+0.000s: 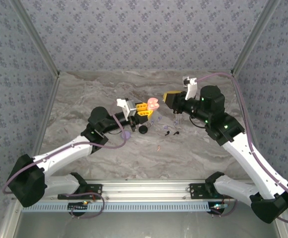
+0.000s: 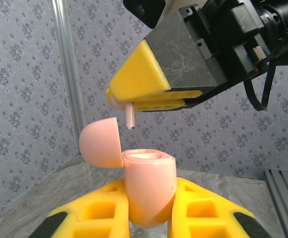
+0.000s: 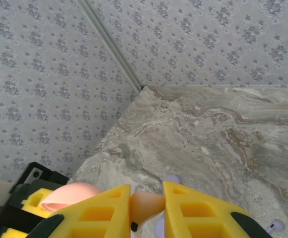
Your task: Insert wireless bluetooth earbuds into charging case
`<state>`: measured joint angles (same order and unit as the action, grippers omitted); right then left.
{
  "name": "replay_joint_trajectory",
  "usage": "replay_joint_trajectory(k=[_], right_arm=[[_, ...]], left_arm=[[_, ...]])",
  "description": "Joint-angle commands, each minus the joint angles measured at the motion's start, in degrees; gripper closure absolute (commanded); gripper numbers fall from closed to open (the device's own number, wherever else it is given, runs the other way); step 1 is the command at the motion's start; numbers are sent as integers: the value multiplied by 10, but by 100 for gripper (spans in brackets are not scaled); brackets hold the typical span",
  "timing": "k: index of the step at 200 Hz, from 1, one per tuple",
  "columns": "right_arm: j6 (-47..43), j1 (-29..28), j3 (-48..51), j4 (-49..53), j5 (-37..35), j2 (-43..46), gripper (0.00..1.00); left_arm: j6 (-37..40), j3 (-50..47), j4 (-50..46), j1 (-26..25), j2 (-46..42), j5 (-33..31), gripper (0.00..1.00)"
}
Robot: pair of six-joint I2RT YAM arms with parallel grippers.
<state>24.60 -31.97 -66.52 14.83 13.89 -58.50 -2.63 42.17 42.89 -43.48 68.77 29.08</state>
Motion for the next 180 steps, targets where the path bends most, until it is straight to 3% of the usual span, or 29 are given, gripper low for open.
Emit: replay_joint_trajectory(k=[1, 180], right_arm=[[8, -9, -4, -28, 14, 7, 78], [-21, -53, -8, 11, 1, -6, 77]], left_arm=[[-4, 21, 22, -5, 2, 4, 100], [-5, 24, 25, -10, 11, -15, 100]])
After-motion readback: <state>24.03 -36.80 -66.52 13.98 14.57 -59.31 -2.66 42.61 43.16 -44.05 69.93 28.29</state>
